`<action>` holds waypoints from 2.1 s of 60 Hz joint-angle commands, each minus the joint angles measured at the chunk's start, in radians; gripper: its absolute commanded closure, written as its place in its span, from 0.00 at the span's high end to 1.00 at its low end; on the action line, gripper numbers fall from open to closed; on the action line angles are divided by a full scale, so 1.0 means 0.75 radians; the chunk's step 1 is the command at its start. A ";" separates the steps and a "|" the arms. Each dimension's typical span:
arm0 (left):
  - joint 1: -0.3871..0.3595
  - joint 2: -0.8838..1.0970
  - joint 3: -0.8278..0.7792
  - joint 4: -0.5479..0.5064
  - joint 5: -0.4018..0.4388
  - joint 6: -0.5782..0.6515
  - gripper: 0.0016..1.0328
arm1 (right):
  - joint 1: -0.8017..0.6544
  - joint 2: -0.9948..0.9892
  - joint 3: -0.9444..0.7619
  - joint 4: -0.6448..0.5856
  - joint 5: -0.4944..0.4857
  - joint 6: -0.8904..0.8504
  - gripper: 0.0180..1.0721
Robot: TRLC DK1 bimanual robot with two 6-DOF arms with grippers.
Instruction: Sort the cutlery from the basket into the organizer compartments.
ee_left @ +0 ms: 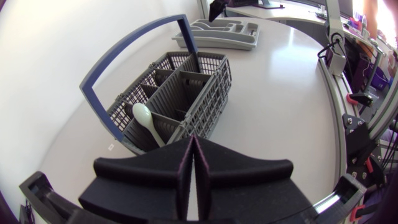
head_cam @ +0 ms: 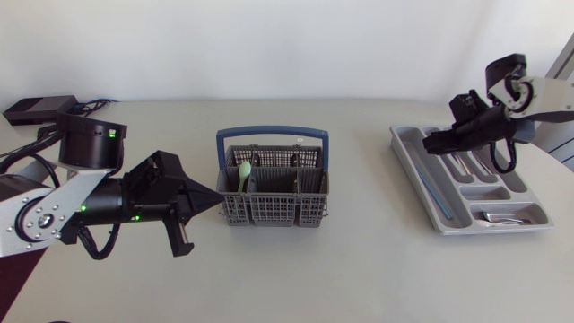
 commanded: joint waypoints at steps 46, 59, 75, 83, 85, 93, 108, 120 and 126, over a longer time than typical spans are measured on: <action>0.192 0.186 -0.072 0.244 0.035 -0.026 0.03 | 1.076 -0.505 -0.260 0.133 0.105 0.398 0.53; 0.194 0.262 -0.049 0.286 0.048 -0.032 0.03 | 1.166 -0.403 -0.264 0.233 0.105 0.434 0.53; 0.180 0.403 -0.002 0.340 0.048 -0.034 0.03 | 1.222 -0.244 -0.287 0.417 0.109 0.512 0.52; 0.147 0.478 0.000 0.383 0.048 -0.036 0.03 | 1.234 -0.160 -0.287 0.505 0.119 0.545 0.52; 0.135 0.491 0.000 0.389 0.048 -0.036 0.03 | 1.232 -0.147 -0.287 0.521 0.119 0.547 0.52; 0.092 0.517 0.027 0.405 0.048 -0.059 0.03 | 1.232 -0.117 -0.285 0.568 0.119 0.565 0.52; 0.038 0.558 0.088 0.405 0.046 -0.081 0.03 | 1.232 -0.088 -0.301 0.640 0.156 0.571 0.52; 0.043 0.571 0.078 0.426 0.046 -0.081 0.03 | 1.215 -0.041 -0.301 0.697 0.162 0.571 0.52; 0.049 0.571 0.067 0.432 0.046 -0.081 0.03 | 1.215 -0.008 -0.301 0.740 0.168 0.571 0.52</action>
